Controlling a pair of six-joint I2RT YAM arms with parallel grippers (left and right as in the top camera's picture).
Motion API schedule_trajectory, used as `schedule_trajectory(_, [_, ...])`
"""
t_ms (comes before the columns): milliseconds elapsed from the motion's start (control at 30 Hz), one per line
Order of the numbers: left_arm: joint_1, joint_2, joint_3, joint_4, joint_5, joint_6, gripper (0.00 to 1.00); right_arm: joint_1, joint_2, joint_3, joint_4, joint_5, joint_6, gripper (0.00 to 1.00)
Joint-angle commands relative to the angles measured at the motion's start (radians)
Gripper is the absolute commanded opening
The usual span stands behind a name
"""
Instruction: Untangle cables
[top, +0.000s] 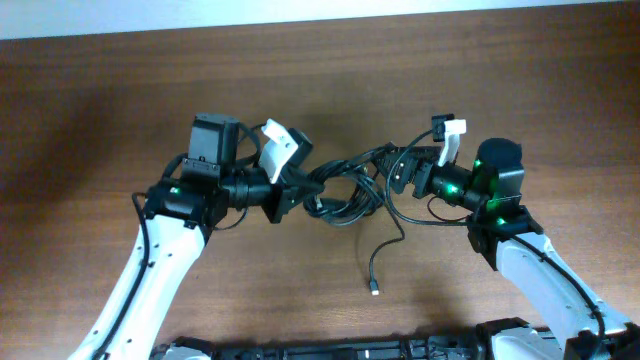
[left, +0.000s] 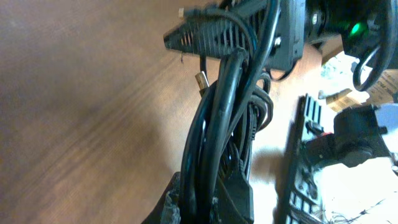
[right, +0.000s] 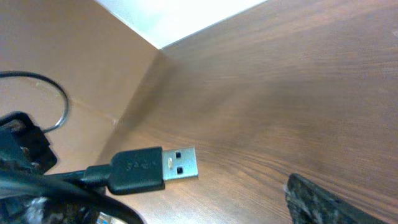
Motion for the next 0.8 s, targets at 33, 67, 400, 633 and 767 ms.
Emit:
schedule_trajectory(33, [0.090,-0.050,0.013,-0.103,0.017,0.032,0.00,-0.003,-0.013,0.005,0.150,-0.183,-0.001,0.99])
schedule_trajectory(67, [0.126,-0.050,0.013,-0.109,0.051,0.063,0.00,-0.003,-0.013,0.005,0.171,-0.183,-0.001,0.99])
schedule_trajectory(400, [0.148,-0.047,0.013,-0.148,0.311,0.135,0.00,0.083,-0.011,0.004,0.034,0.124,-0.088,0.89])
schedule_trajectory(633, [0.084,-0.047,0.013,-0.217,0.389,0.136,0.00,0.006,-0.011,0.005,-0.083,0.502,0.037,0.90])
schedule_trajectory(767, [0.082,-0.047,0.013,-0.217,0.148,0.113,0.00,-0.124,-0.011,0.005,-0.249,0.422,0.015,0.99])
